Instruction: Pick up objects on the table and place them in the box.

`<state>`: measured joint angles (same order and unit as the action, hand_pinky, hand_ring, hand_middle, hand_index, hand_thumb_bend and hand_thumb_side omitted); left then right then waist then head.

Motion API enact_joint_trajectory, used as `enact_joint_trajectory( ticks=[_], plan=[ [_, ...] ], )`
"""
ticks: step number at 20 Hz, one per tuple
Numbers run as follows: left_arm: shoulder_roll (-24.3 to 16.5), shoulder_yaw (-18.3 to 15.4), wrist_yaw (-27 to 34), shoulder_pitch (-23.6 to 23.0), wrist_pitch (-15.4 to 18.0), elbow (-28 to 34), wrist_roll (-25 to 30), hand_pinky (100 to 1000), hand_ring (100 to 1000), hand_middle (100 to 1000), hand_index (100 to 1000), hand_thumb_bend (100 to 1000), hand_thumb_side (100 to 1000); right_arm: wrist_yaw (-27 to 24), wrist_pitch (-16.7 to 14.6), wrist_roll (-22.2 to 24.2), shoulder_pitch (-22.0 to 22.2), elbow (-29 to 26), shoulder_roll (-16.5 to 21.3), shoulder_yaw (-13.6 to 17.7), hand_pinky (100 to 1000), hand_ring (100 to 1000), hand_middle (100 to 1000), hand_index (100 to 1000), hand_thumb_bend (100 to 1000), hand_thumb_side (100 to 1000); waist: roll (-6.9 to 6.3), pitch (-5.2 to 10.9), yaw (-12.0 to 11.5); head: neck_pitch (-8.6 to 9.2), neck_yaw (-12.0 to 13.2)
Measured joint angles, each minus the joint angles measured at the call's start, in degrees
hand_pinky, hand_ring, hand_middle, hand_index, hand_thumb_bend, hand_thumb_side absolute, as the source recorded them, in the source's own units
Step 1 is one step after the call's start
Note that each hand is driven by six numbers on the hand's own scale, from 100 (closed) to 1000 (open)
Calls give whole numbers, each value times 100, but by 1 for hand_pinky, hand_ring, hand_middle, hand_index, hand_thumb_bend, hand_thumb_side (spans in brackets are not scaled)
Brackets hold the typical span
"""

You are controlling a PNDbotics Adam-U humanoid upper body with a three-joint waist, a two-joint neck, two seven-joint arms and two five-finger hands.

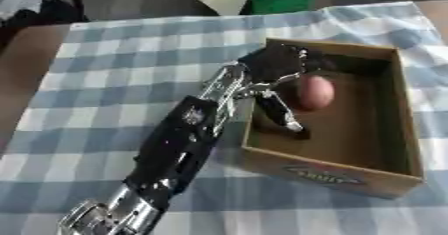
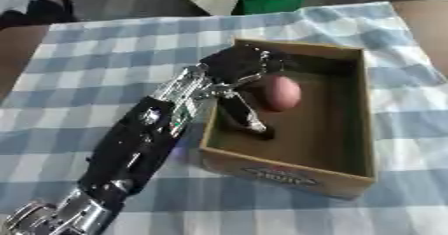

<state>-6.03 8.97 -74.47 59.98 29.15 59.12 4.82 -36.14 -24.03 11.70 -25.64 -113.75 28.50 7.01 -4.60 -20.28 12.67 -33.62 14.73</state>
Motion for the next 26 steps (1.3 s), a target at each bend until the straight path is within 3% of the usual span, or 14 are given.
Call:
enact_joint_trajectory(
  ticks=[8,16,20,21,26],
  plan=[
    [-5,-360,814,-27,-542,291,-520,451,642,672,828,805,599,-35,-164,-158,89,0,5,82,876,955,773,999,100,1000,17,27,-16,-11,-22],
    [-366,-716,2220,-108,-1370,1306,-589,446,619,640,785,794,625,-26,-297,-403,277,0,57,257,873,952,775,997,100,1000,16,167,-208,-110,-194],
    [-654,-906,2999,-272,-1855,2042,-703,440,597,616,754,722,629,5,-325,-524,381,0,87,324,873,952,775,997,100,1000,19,239,-361,-163,-359],
    [-732,-957,3235,-333,-1986,2230,-745,436,585,604,745,650,614,25,-329,-553,407,0,104,335,873,952,775,997,100,1000,24,260,-396,-165,-402],
    [-1164,-1310,4680,-816,-2697,3129,-1193,440,562,587,739,573,581,122,-338,-713,572,0,138,424,872,952,775,997,100,1000,70,360,-607,-230,-672]
  ],
)
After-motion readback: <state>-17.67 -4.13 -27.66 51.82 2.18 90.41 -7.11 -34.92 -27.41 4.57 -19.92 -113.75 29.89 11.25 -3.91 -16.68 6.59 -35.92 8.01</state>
